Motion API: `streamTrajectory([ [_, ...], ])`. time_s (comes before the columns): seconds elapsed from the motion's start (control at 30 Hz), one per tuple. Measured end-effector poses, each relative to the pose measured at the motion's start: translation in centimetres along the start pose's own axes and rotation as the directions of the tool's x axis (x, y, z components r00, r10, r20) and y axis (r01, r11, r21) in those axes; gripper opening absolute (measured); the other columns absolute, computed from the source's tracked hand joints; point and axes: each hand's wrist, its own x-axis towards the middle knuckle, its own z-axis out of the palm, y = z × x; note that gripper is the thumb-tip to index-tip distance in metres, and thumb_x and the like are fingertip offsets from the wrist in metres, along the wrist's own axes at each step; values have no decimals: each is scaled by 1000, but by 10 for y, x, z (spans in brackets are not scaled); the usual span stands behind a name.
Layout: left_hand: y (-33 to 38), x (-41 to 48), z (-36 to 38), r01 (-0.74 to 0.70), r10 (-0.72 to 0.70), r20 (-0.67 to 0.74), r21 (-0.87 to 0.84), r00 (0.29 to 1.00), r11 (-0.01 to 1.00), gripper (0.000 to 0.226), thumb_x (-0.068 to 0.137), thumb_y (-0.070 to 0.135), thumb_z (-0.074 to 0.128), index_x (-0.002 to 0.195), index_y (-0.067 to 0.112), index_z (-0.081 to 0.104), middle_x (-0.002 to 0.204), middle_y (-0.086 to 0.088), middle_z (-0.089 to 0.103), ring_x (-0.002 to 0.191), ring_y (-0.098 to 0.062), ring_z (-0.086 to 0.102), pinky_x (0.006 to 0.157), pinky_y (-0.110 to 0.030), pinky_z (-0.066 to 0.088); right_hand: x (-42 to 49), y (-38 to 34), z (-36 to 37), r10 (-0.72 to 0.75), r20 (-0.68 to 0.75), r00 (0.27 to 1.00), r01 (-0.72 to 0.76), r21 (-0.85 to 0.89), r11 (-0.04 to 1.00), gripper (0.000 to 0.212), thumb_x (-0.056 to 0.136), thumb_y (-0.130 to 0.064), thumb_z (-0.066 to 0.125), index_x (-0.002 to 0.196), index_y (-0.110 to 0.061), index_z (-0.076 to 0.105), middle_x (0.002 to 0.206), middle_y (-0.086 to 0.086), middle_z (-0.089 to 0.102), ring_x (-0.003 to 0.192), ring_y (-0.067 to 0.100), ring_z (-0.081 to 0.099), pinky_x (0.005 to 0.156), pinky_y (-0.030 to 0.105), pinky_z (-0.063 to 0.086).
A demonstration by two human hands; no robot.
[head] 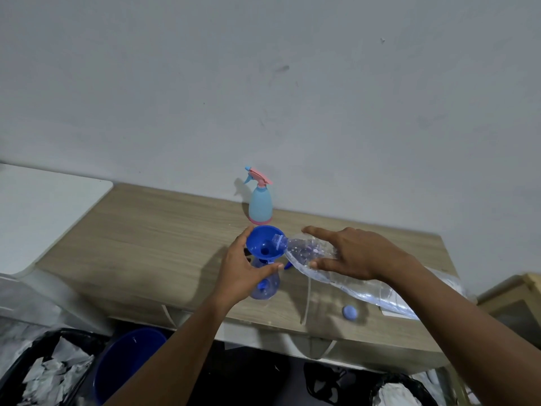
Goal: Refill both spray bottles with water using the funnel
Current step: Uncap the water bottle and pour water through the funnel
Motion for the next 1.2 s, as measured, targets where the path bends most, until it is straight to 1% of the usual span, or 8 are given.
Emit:
streamTrajectory([
  [0.23,-2,2,0,4,-4,15,-5,1000,1000,79,59,32,94,122,49,50,117,18,66,112,0,60,100,-34,52,3,2,0,-11,-10,1000,11,-22,1000,71,86,-77,44,148,-55,16,116,3,68,110,27,62,82,39,49],
  [0.5,-3,3,0,-8,8,21,2,1000,1000,76,60,34,94,122,49,53,113,20,67,109,2,61,99,-35,52,5,6,3,-18,-16,1000,18,-5,1000,71,85,-78,42,147,-56,15,114,2,68,110,27,62,85,41,51],
  [0.57,-3,3,0,0,0,15,-3,1000,1000,78,58,37,94,119,56,50,114,22,67,110,2,61,100,-34,52,4,7,6,-17,-19,1000,17,32,999,71,85,-79,41,147,-56,15,108,2,69,106,27,63,83,41,51],
  [0.73,-3,3,1,5,-5,24,-9,1000,1000,78,58,38,94,124,47,53,114,19,67,110,0,61,100,-36,52,0,8,16,-6,-25,1000,10,162,987,72,85,-79,42,147,-58,13,90,-3,67,98,22,64,82,40,52],
  [0.83,-4,3,0,3,-3,15,-7,1000,1000,75,59,34,94,113,62,50,113,21,67,109,3,61,97,-29,52,0,9,22,-8,-76,997,27,252,967,71,85,-77,45,147,-58,14,81,-1,68,88,19,64,79,40,53],
  [0.9,-5,4,0,-6,6,19,-7,1000,1000,76,58,36,94,119,57,52,115,19,67,111,-1,61,98,-34,53,-1,11,25,-2,-129,992,47,348,936,71,87,-73,48,148,-56,17,75,-3,67,77,11,62,76,39,53],
  [0.97,-6,4,1,-5,5,17,-9,1000,1000,83,56,41,94,127,49,50,119,16,66,114,-4,60,99,-39,53,-2,14,28,35,-198,979,61,458,887,70,87,-69,52,148,-55,20,80,-6,68,74,5,62,77,35,53],
  [1.2,-4,3,3,-11,12,12,-42,1000,999,79,50,43,91,112,65,47,116,20,65,112,-3,60,95,-31,52,-11,36,46,428,-382,819,-15,732,681,85,85,-46,72,150,-47,18,105,0,64,92,4,64,83,26,50],
])
